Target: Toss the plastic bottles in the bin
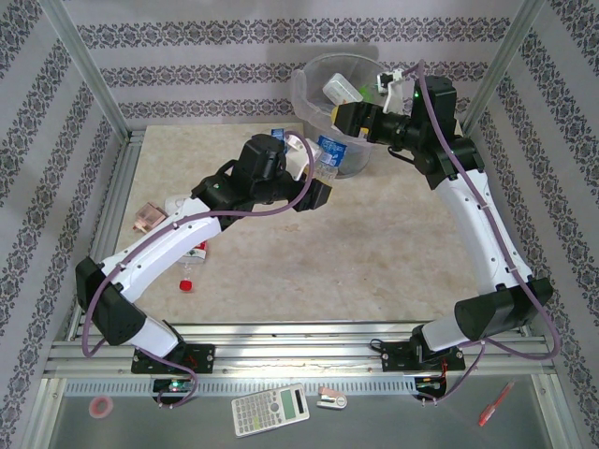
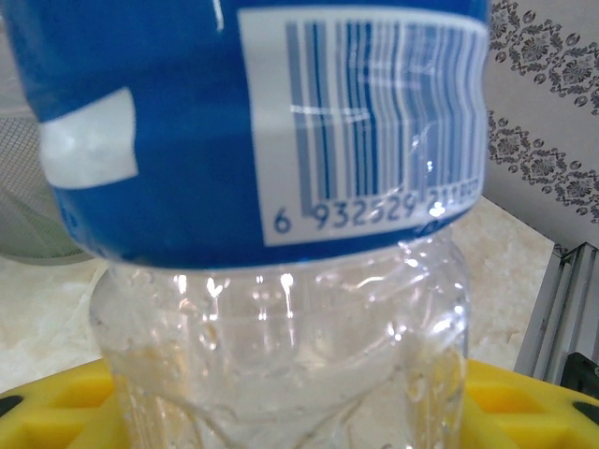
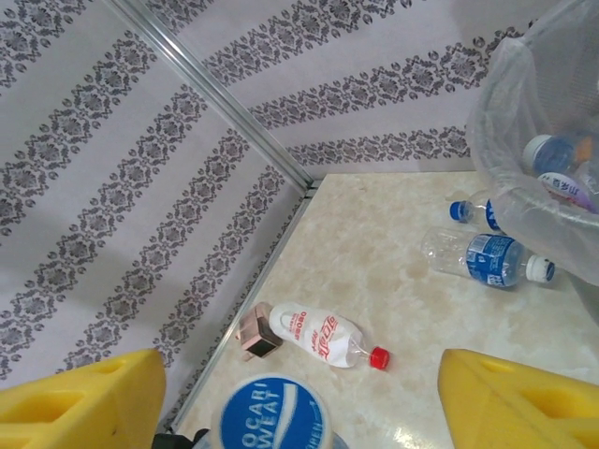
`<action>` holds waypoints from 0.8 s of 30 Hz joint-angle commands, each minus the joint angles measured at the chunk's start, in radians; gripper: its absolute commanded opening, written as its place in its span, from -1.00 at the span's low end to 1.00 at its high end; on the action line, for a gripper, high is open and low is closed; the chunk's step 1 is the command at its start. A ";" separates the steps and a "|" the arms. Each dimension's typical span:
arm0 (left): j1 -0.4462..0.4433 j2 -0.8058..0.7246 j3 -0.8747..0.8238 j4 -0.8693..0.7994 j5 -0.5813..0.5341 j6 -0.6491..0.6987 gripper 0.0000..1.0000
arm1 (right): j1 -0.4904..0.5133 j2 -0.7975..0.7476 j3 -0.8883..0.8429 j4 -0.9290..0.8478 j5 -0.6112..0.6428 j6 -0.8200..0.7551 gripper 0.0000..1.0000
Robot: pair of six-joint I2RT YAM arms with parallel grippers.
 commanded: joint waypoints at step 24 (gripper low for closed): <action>-0.029 0.030 0.058 -0.031 -0.009 0.056 0.03 | 0.015 0.015 0.001 -0.025 -0.074 0.011 -0.19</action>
